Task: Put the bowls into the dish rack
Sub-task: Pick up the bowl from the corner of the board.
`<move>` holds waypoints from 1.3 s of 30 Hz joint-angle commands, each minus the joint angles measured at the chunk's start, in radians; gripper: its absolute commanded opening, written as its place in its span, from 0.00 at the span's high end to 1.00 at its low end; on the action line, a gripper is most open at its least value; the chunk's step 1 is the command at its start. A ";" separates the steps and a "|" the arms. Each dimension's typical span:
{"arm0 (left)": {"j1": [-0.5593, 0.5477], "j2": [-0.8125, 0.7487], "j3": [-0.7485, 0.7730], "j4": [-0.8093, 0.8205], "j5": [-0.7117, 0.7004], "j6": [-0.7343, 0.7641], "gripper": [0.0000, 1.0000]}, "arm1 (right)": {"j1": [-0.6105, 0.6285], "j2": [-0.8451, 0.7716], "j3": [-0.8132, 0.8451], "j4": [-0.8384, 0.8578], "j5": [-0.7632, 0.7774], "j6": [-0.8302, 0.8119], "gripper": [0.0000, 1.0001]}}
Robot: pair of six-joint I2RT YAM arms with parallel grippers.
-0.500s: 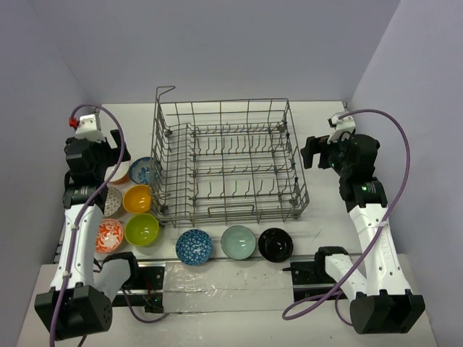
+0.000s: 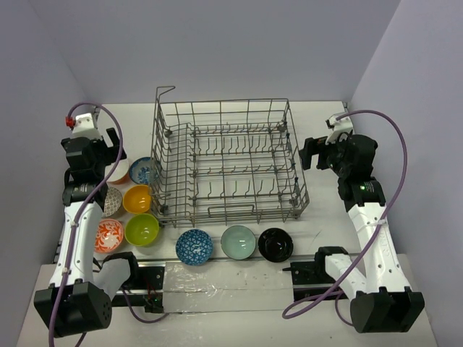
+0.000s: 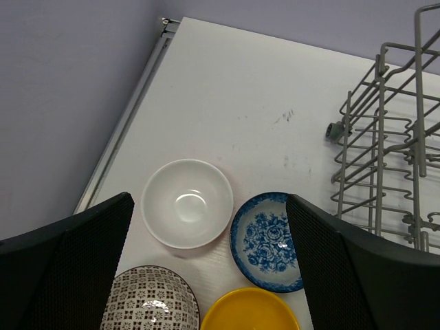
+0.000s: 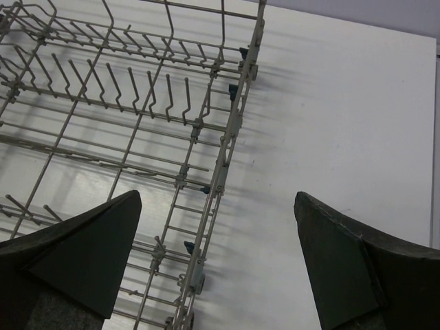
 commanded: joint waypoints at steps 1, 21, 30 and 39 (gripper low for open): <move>0.006 -0.018 -0.006 0.039 -0.061 -0.003 0.01 | 0.006 0.009 0.013 0.018 -0.050 -0.007 0.00; 0.063 0.199 0.112 -0.017 -0.004 0.029 0.02 | 0.006 0.023 0.024 -0.027 -0.064 -0.048 0.00; 0.217 0.244 0.142 -0.048 0.266 0.082 0.02 | 0.006 0.024 0.039 -0.057 -0.096 -0.058 0.00; 0.319 0.326 0.126 -0.040 0.336 0.164 0.04 | 0.006 0.042 0.043 -0.065 -0.104 -0.062 0.00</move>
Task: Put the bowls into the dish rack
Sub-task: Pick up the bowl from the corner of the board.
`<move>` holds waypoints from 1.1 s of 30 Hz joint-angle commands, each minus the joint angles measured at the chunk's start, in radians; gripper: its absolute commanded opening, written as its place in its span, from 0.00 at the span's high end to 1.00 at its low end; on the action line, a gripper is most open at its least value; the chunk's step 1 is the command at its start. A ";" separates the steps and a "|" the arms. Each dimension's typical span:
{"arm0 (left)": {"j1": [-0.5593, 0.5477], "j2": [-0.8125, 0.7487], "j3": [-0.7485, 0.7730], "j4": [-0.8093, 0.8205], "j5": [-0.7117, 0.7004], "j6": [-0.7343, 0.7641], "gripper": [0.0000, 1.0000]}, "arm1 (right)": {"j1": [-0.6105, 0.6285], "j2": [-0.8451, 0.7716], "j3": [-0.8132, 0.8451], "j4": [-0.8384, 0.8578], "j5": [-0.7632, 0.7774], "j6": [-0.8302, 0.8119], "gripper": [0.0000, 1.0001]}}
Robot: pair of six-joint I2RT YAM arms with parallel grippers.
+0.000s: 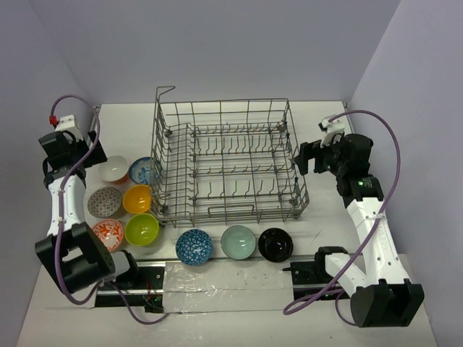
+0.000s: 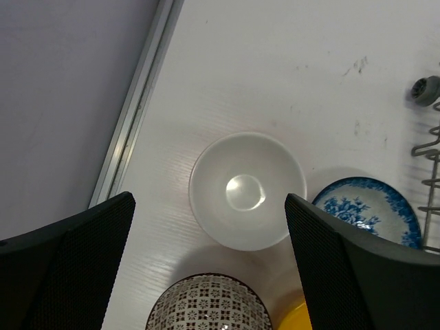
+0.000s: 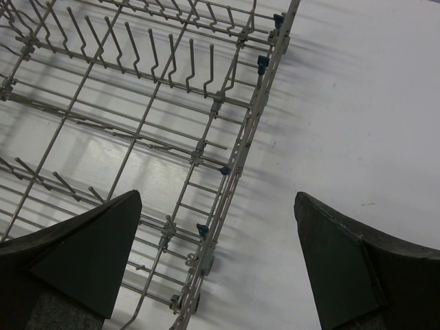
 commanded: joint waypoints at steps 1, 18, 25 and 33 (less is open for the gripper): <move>0.032 0.034 0.013 0.005 0.054 0.046 0.04 | 0.006 0.000 0.040 0.000 -0.016 -0.017 0.00; 0.041 0.127 -0.107 0.134 0.038 0.041 0.08 | 0.006 0.022 0.037 -0.012 -0.071 -0.037 0.00; 0.041 0.162 -0.132 0.168 0.045 0.041 0.10 | 0.006 0.063 0.051 -0.023 -0.087 -0.029 0.00; 0.041 0.189 -0.145 0.196 0.041 0.039 0.15 | 0.007 0.069 0.057 -0.036 -0.097 -0.041 0.00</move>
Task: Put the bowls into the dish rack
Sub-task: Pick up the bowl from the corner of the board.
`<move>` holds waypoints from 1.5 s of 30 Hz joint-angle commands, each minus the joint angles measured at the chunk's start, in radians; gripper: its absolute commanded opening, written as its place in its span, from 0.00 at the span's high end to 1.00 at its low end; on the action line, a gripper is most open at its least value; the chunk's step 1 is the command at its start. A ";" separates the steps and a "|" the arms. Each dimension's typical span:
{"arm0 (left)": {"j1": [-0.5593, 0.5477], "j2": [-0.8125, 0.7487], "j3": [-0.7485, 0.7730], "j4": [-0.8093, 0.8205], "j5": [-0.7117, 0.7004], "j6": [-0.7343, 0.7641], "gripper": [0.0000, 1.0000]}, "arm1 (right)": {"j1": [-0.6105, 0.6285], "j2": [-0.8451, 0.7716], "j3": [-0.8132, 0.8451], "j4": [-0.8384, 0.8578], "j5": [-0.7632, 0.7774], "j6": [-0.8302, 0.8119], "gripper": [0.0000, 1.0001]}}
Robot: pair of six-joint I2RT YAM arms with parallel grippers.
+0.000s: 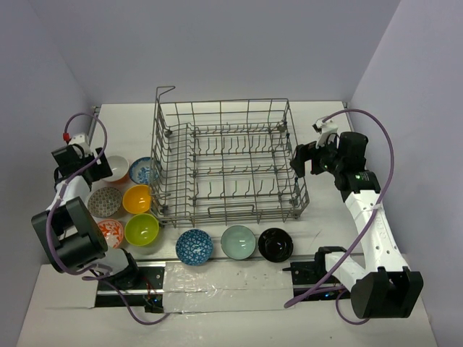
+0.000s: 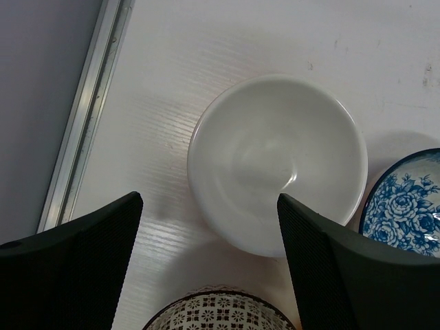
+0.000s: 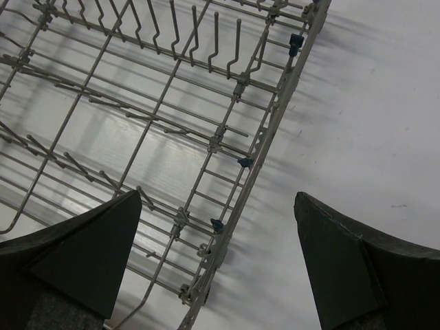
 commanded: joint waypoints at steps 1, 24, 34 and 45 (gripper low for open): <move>0.004 -0.001 -0.009 0.051 0.018 0.008 0.15 | 0.006 -0.001 0.050 -0.003 -0.019 -0.014 0.00; 0.004 0.035 -0.055 0.132 0.009 -0.008 0.40 | 0.006 0.016 0.052 0.003 0.005 -0.009 0.00; 0.004 0.061 -0.034 0.126 0.014 -0.015 0.50 | 0.006 0.024 0.052 -0.003 0.002 -0.014 0.00; 0.004 0.079 -0.014 0.135 0.020 -0.026 0.57 | 0.006 0.028 0.053 -0.008 0.001 -0.023 0.01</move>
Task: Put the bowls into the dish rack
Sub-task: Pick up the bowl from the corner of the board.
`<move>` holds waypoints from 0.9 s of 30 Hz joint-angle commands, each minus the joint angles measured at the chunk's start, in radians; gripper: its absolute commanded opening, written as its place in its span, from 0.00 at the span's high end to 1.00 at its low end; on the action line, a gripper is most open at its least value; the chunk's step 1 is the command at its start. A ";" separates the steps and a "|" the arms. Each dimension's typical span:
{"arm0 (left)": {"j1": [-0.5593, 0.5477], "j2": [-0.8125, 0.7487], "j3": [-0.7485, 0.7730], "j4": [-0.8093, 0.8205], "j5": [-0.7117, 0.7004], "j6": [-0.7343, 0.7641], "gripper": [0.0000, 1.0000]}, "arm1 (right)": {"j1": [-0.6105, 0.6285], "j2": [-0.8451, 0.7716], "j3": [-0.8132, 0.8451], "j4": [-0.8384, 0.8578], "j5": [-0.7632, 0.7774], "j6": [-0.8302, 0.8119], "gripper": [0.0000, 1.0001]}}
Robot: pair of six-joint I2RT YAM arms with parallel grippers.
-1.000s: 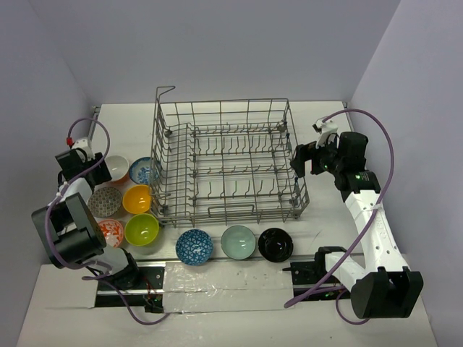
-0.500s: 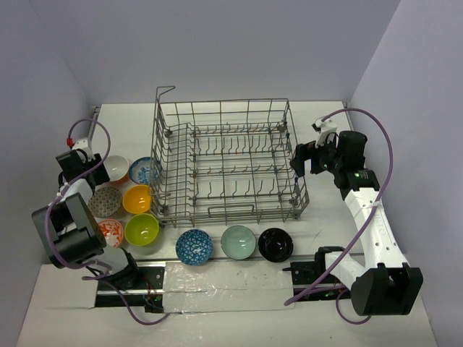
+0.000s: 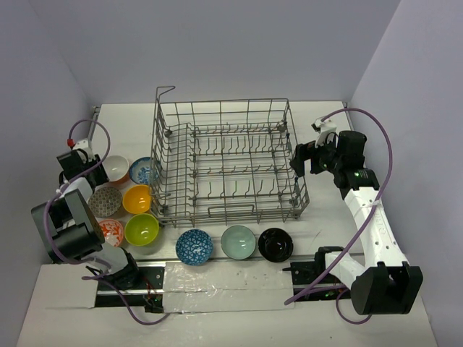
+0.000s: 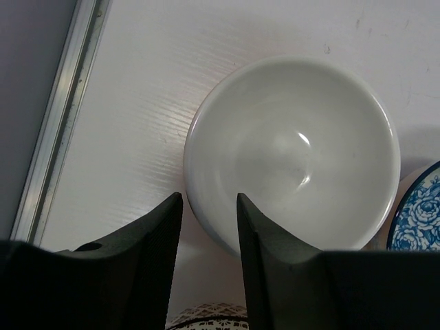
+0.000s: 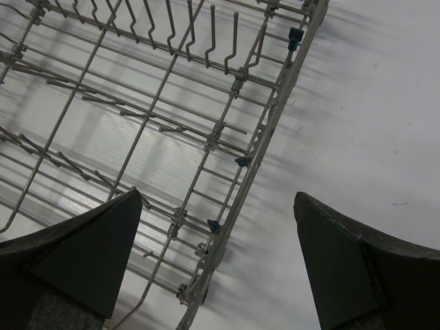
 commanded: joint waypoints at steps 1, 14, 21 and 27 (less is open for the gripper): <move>0.004 0.007 0.048 0.037 0.024 -0.013 0.57 | 0.004 0.005 0.048 -0.006 -0.003 -0.019 0.01; 0.002 0.033 0.064 0.025 0.023 -0.008 0.69 | 0.006 0.009 0.049 -0.011 0.002 -0.028 0.02; 0.002 0.039 0.068 0.021 0.024 -0.007 0.69 | 0.004 0.012 0.051 -0.014 0.002 -0.031 0.02; 0.000 0.050 0.076 0.009 0.027 -0.010 0.81 | 0.004 0.011 0.050 -0.014 0.007 -0.032 0.02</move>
